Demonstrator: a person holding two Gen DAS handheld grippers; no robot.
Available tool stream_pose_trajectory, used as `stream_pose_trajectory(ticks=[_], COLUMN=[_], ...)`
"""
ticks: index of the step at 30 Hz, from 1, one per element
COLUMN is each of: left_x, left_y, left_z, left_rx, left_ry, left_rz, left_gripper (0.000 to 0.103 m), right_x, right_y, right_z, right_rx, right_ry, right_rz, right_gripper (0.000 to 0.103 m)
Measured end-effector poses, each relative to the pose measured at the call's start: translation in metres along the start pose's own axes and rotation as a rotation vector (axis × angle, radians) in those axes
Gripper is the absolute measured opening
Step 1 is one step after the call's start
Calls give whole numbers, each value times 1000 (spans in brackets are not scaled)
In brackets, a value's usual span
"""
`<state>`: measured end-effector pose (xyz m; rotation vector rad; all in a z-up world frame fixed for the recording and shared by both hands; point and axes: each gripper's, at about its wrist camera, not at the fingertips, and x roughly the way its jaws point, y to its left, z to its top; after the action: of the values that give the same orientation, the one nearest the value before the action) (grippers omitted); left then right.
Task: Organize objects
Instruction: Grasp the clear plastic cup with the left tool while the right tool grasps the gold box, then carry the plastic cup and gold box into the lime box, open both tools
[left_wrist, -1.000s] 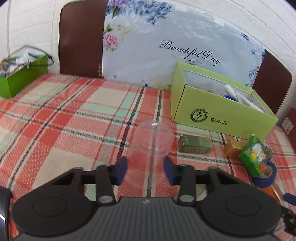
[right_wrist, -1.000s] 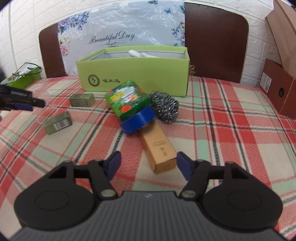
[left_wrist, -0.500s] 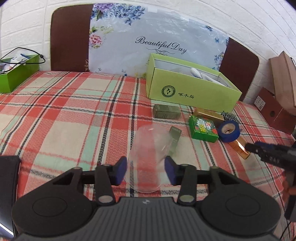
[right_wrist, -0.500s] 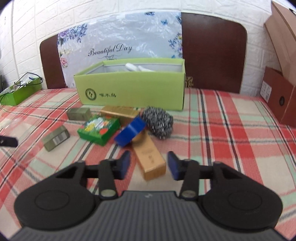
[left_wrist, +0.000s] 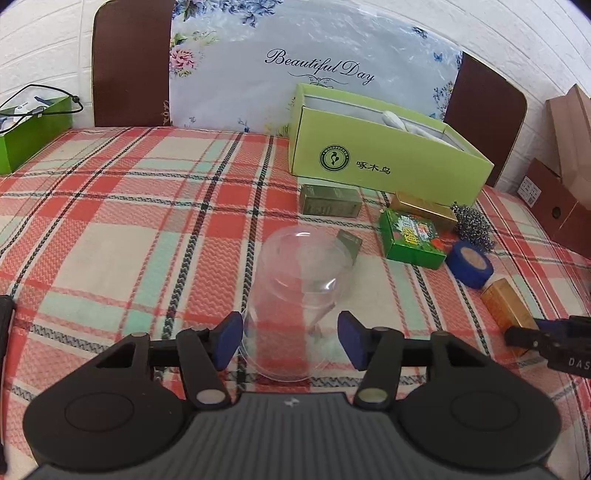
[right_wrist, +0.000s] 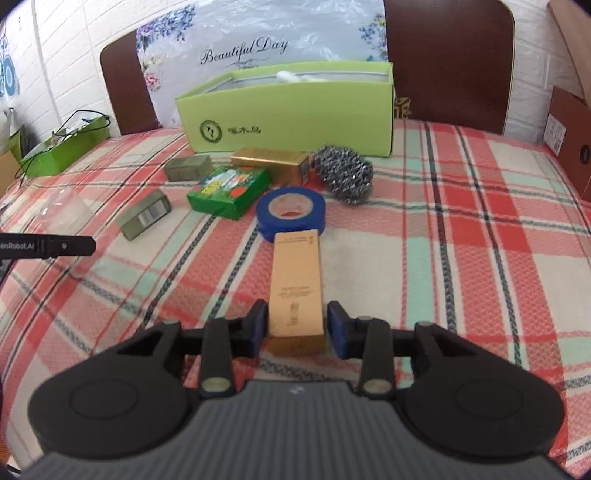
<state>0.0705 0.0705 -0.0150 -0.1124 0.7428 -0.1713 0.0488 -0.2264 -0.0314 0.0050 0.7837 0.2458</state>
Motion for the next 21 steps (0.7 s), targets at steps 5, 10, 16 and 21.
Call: stream_pose_trajectory(ticks=[5, 10, 16, 21], left_x=[1, 4, 2, -17], left_y=[-2, 0, -3, -16], left_z=[1, 4, 6, 21], left_rx=[-17, -37, -46, 3], left_ry=[-1, -7, 4, -45], left_rz=[-2, 14, -12, -74], left_gripper=[59, 57, 49, 49], right_x=[9, 3, 3, -12], right_y=[0, 3, 5, 15], right_z=[8, 0, 3, 16], right_rx=[-2, -3, -29, -55], right_ry=[-18, -34, -39, -90], right_rz=[-38, -45, -29, 60], right_gripper=[44, 38, 31, 31])
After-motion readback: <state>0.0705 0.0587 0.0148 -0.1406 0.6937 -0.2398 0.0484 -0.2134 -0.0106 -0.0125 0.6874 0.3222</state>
